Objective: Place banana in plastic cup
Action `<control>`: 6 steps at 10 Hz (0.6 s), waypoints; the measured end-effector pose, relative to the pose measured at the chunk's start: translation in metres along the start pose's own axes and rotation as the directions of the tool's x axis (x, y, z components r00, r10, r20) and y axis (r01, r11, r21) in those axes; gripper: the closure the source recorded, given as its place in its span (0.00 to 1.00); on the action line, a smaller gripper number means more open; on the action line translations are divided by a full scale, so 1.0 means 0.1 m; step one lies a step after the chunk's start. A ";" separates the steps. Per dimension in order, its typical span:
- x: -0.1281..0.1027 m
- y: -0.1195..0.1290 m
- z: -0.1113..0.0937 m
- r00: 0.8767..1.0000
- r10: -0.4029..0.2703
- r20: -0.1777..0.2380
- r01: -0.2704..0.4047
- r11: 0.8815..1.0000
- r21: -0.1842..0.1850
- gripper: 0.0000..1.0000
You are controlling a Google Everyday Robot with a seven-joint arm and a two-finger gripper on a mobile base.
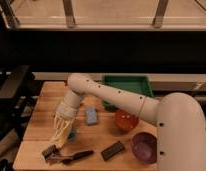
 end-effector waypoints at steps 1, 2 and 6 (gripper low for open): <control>0.05 0.02 0.00 1.000 0.012 -0.003 -0.012 1.000 0.003 0.26; 0.10 0.04 -0.01 1.000 0.026 -0.008 -0.026 1.000 0.007 0.20; 0.19 0.11 -0.10 0.998 0.058 -0.028 -0.057 0.998 0.028 0.20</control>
